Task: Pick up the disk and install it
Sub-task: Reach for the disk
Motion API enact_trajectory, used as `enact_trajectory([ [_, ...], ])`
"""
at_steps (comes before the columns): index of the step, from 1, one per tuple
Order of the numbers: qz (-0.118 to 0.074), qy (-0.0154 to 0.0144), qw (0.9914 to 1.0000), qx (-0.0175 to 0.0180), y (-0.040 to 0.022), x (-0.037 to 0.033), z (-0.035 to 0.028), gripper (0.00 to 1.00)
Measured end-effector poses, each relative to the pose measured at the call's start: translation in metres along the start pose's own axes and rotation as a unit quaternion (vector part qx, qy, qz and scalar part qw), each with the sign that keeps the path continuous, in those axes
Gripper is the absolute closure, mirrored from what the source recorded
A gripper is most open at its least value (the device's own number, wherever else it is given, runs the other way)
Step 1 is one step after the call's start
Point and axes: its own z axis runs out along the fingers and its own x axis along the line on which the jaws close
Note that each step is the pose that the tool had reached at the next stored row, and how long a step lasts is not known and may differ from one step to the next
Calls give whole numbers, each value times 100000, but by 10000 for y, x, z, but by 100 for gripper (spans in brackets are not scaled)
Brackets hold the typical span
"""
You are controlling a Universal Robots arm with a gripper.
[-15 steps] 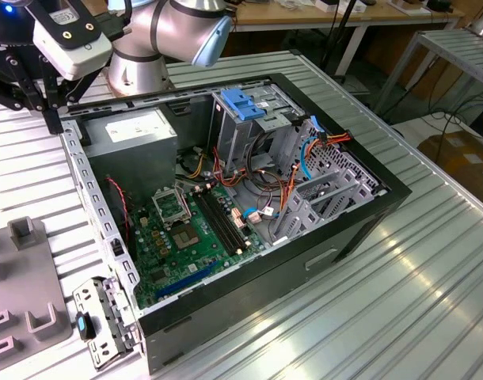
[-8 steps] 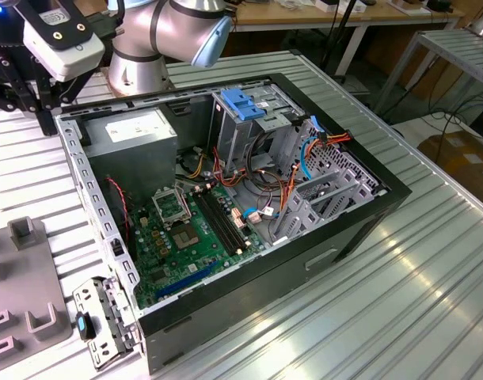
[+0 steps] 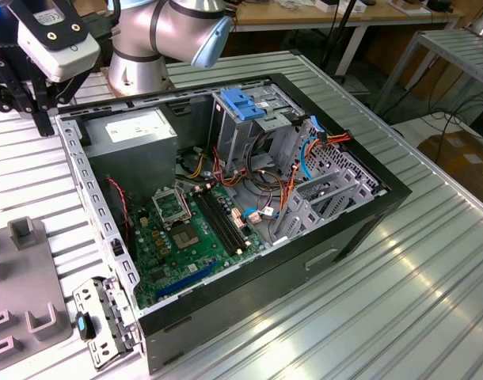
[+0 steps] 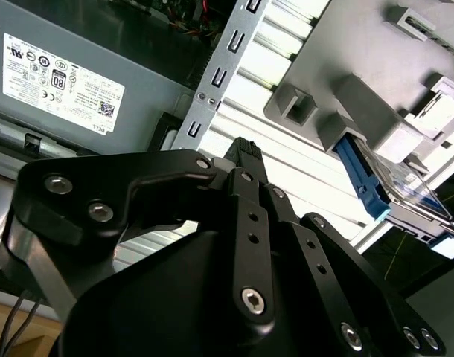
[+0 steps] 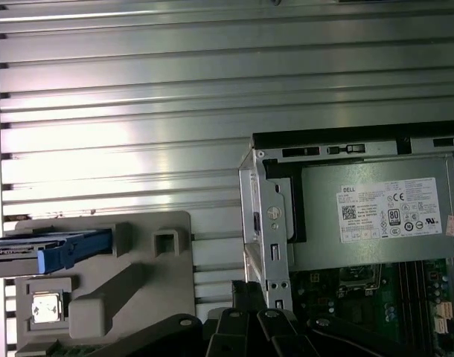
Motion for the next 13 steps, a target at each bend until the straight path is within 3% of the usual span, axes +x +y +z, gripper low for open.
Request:
enact_trajectory([
  [13,2,1,100000,0,-5,71,-2,89],
])
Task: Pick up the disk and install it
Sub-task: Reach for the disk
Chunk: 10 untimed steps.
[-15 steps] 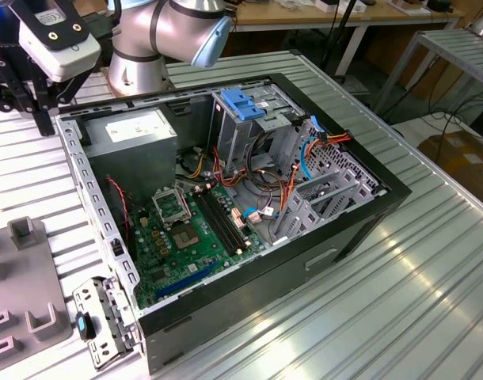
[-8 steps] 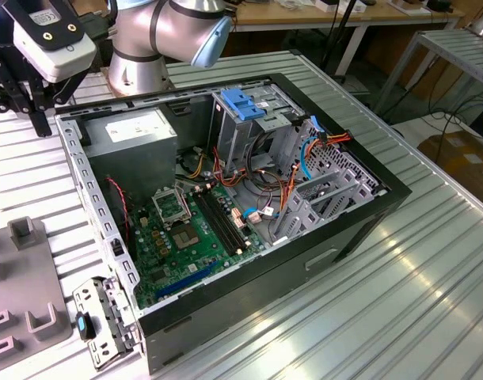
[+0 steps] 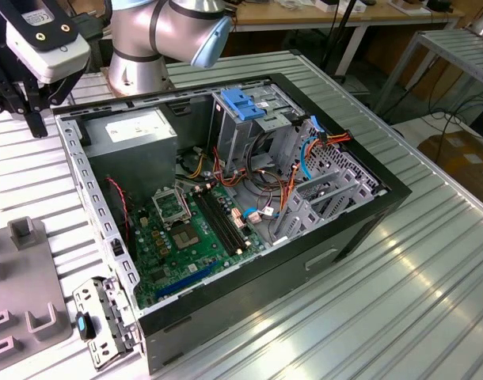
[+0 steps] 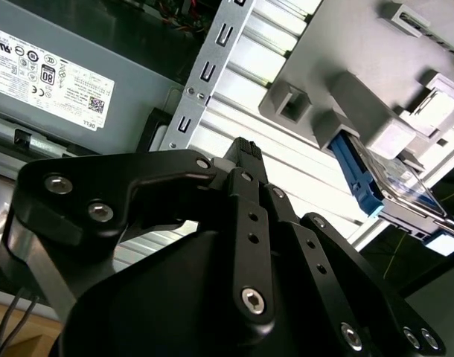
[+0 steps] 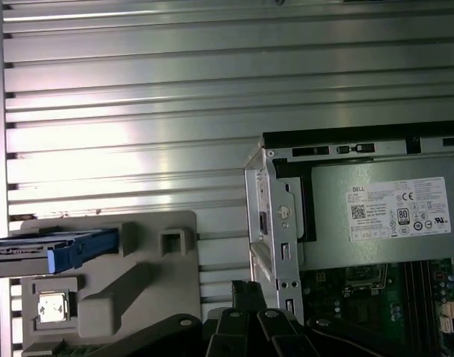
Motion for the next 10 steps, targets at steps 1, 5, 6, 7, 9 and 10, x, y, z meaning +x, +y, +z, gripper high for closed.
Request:
enact_trajectory([
  [1,-2,-5,100000,-4,-1,6,0,89],
  [5,0,0,100000,-1,-2,28,-1,89],
  [6,0,-2,100000,-2,-3,39,-1,89],
  [7,-1,-4,100000,-3,-3,45,-1,89],
  [9,-1,-3,100000,-1,-4,54,-1,89],
  [10,-2,-1,100000,-1,-5,60,-2,89],
])
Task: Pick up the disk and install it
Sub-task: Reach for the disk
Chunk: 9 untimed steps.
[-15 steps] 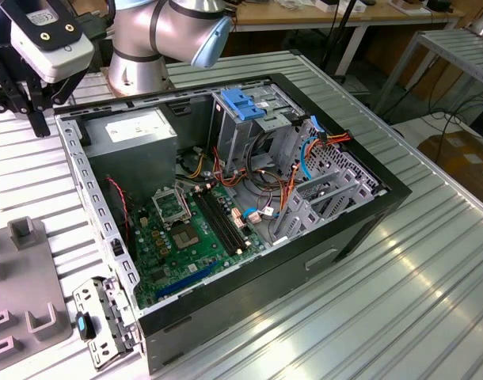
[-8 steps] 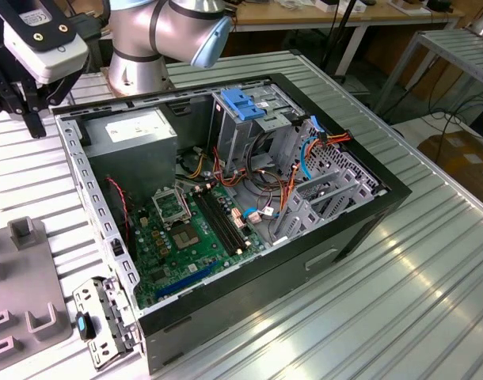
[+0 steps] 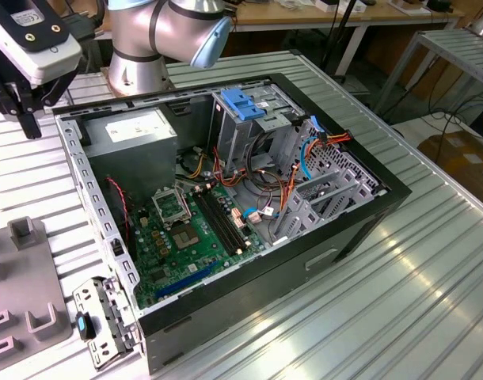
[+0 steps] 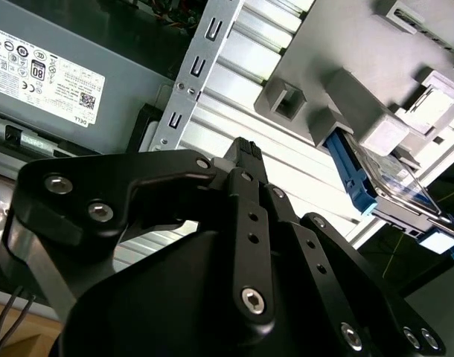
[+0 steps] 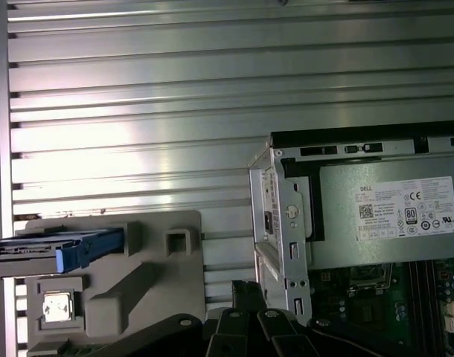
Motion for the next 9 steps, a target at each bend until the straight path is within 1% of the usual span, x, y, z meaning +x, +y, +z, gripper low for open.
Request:
enact_trajectory([
  [9,2,-3,100000,-4,-4,59,-1,89],
])
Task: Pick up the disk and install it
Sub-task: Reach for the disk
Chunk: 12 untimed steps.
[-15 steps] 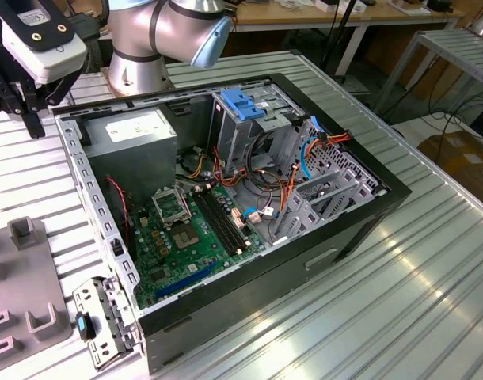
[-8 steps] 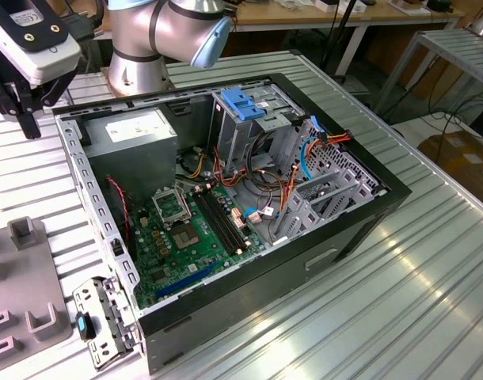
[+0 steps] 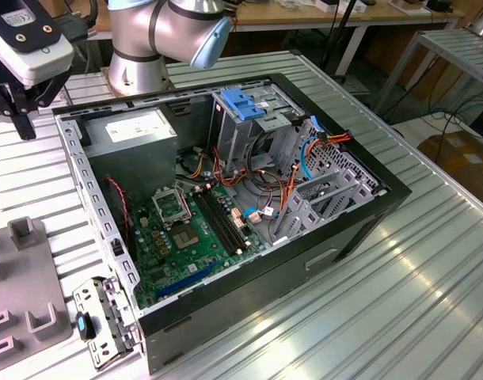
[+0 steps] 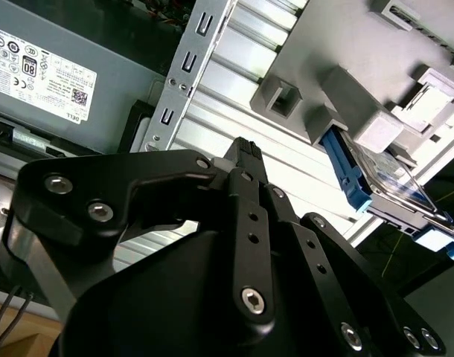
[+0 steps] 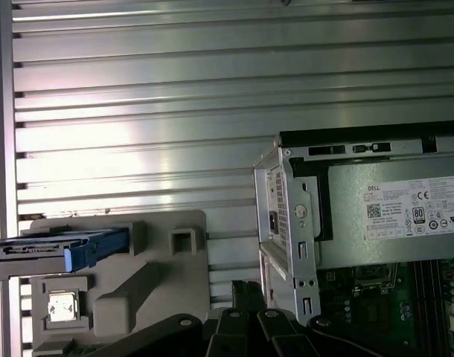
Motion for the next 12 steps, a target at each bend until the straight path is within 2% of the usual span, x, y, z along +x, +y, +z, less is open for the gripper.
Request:
enact_trajectory([
  [6,-2,6,100000,6,-4,62,-2,89],
  [12,1,2,100000,2,8,186,-4,89],
])
